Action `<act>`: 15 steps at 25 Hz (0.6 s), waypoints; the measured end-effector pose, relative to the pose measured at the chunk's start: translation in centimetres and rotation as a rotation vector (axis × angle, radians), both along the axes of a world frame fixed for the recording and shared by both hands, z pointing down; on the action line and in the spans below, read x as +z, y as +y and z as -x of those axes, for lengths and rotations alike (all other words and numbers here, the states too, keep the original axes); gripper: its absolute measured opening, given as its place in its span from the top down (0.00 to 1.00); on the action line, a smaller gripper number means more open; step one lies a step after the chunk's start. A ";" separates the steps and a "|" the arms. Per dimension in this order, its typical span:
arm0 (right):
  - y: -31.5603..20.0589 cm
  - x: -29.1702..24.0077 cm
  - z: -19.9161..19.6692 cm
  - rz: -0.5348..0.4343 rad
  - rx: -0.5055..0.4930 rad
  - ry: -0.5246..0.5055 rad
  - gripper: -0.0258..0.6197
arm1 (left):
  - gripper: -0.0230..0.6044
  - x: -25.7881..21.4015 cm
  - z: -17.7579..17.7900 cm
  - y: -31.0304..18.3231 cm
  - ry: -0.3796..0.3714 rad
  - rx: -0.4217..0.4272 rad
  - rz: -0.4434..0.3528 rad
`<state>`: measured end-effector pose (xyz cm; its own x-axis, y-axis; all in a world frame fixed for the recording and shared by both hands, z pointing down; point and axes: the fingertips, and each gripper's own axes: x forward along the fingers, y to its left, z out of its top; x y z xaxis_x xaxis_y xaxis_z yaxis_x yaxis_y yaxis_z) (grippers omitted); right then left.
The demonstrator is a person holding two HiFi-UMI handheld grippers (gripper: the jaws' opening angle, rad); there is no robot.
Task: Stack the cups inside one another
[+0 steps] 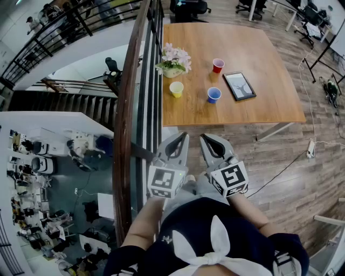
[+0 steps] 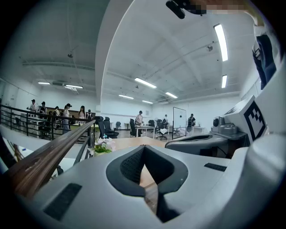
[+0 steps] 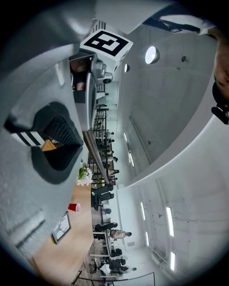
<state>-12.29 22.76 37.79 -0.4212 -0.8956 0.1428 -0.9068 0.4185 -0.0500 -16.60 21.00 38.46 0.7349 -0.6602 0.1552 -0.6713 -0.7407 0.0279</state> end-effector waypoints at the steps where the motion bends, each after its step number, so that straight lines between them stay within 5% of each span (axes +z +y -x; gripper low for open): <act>1: -0.2 0.1 -0.1 0.000 0.002 -0.003 0.96 | 0.94 0.0 -0.1 -0.2 0.002 0.001 0.003; 11: -2.6 1.3 0.1 0.022 -0.018 0.008 0.96 | 0.94 1.1 -0.4 -2.4 -0.012 0.009 0.025; 15: -4.5 1.4 0.1 0.030 -0.040 0.016 0.88 | 0.93 1.6 -0.3 -4.4 -0.022 0.001 0.032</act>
